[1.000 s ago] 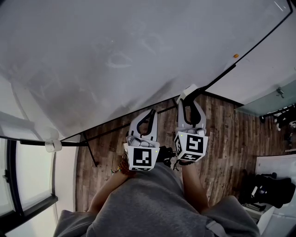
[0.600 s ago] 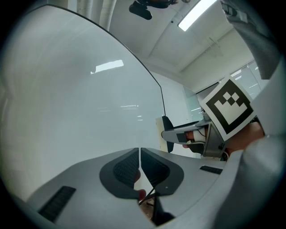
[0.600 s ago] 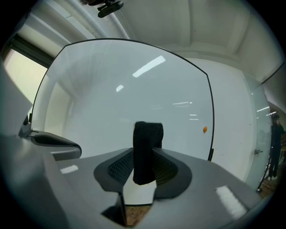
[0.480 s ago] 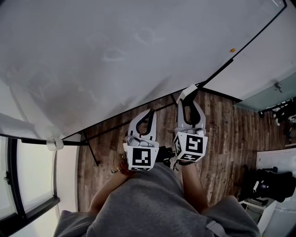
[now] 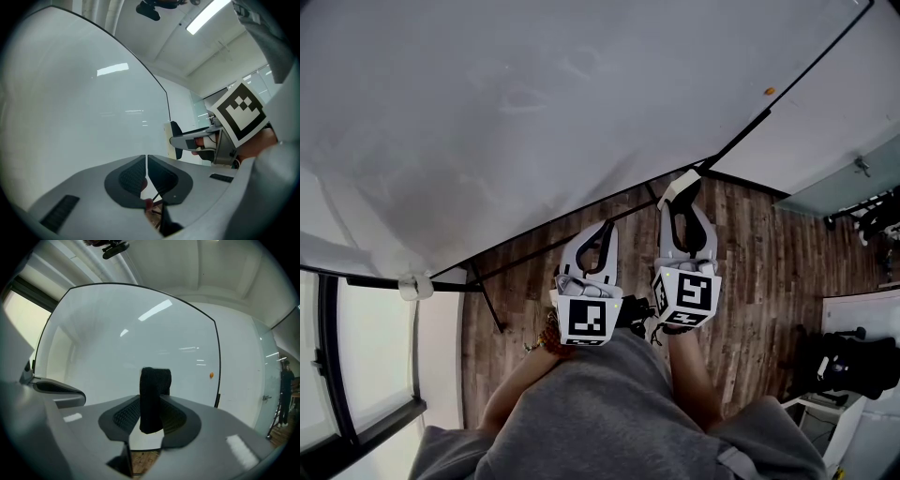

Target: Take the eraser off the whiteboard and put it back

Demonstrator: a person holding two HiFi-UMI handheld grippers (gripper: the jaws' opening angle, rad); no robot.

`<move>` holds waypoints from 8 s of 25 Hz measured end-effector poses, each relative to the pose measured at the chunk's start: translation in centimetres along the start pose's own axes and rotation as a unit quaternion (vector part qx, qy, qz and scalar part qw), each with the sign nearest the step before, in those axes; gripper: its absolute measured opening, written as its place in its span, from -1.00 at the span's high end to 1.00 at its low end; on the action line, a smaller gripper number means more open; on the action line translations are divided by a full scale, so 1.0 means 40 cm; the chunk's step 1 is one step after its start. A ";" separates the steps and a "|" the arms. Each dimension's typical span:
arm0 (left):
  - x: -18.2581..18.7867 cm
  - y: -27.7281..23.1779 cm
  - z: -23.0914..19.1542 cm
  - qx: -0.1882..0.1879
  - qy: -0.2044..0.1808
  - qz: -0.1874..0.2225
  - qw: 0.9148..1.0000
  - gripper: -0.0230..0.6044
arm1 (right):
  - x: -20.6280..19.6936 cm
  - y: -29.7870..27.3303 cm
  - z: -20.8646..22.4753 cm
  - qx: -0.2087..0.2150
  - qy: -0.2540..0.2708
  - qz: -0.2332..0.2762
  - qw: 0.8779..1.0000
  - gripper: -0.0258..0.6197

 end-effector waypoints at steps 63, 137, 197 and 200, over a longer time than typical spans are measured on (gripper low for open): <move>0.023 0.160 0.062 -0.024 0.009 0.014 1.000 0.90 | 0.026 0.184 -0.038 -0.030 0.005 0.012 0.999 0.54; 0.002 -0.016 0.012 -0.008 -0.003 0.003 1.000 0.90 | 0.002 0.005 0.018 -0.005 0.008 0.011 1.000 0.55; -0.008 -0.233 -0.004 0.008 -0.002 -0.001 1.000 0.90 | -0.014 -0.182 0.139 0.010 0.000 0.020 1.000 0.56; -0.005 -0.244 -0.003 0.008 0.001 -0.001 1.000 0.90 | -0.009 -0.191 0.147 0.011 0.000 0.022 1.000 0.56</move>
Point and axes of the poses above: the fingertips, and each gripper's own axes: y backward along the fingers, z to its right, x out of its top, the point moved 1 cm from there along y, backward along the fingers, and after that the axes turned 8 degrees about -x, right-handed, at the moved point
